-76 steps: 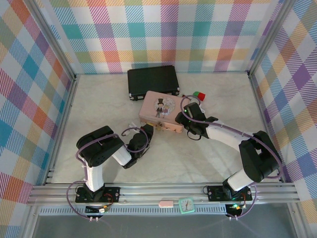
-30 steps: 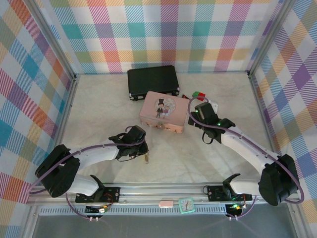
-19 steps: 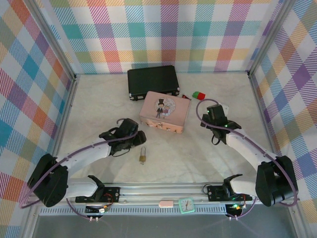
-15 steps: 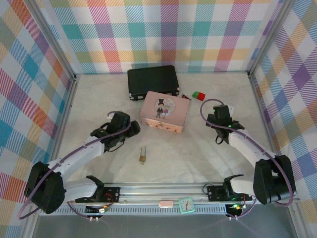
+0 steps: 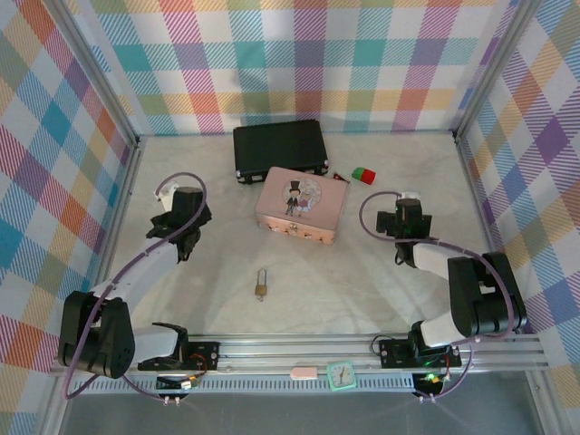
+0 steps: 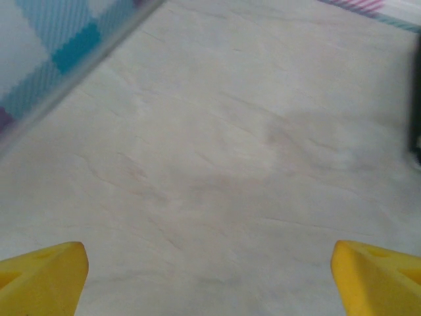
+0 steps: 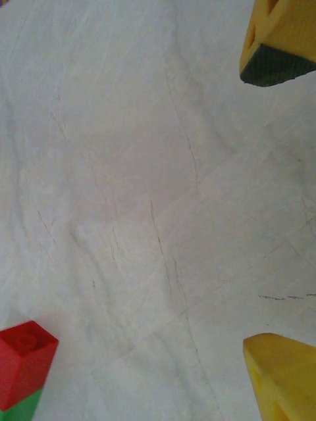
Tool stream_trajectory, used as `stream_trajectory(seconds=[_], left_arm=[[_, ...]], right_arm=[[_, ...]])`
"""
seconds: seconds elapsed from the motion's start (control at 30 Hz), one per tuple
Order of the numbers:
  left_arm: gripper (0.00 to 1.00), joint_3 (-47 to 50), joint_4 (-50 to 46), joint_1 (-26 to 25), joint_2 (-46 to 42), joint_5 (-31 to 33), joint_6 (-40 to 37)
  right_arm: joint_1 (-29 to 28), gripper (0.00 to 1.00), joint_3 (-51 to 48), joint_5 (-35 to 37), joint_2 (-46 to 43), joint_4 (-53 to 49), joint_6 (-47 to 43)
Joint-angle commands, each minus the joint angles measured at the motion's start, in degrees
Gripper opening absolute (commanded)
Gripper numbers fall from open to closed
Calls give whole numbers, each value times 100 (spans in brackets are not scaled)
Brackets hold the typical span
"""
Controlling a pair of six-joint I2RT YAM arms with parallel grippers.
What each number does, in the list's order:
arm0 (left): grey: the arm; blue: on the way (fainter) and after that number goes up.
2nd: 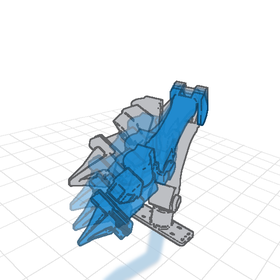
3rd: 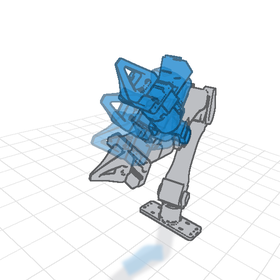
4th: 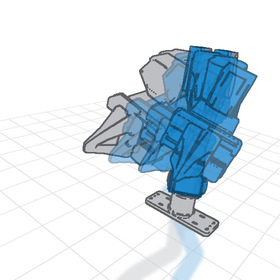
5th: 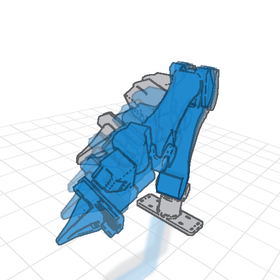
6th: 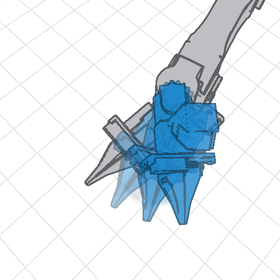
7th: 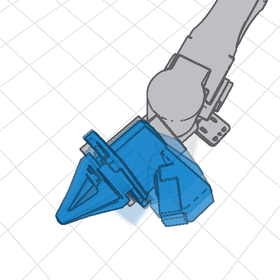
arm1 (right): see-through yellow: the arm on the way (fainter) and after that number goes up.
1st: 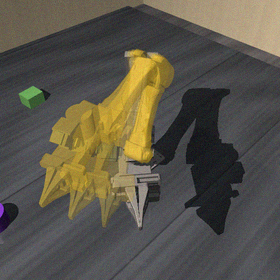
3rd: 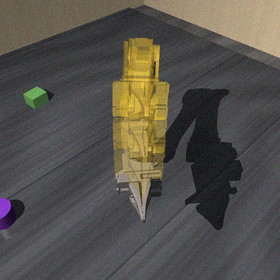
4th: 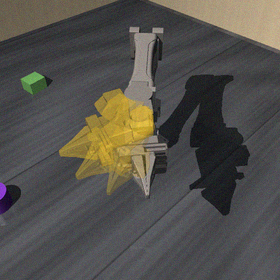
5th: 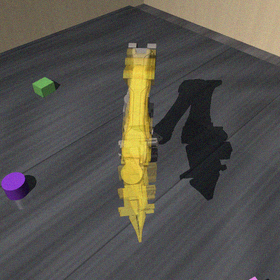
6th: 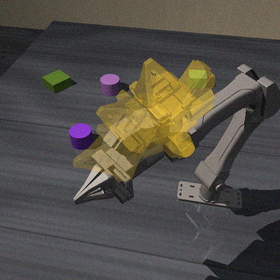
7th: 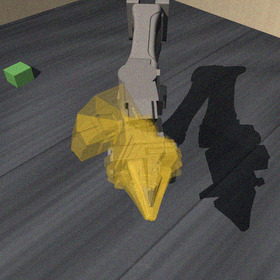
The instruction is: Unlock the padlock with the key
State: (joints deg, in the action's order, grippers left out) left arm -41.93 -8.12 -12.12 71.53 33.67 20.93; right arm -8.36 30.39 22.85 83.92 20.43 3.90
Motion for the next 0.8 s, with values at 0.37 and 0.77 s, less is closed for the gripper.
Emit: stream_trajectory(seconds=[0.37, 0.77], left_arm=[[95, 1546, 4253, 236, 973, 130, -1774], [94, 2034, 5921, 764, 1813, -1938, -1964]], right_arm=[[744, 99, -831, -1495, 427, 3016, -61], [714, 99, -807, -1473, 374, 2898, -77]])
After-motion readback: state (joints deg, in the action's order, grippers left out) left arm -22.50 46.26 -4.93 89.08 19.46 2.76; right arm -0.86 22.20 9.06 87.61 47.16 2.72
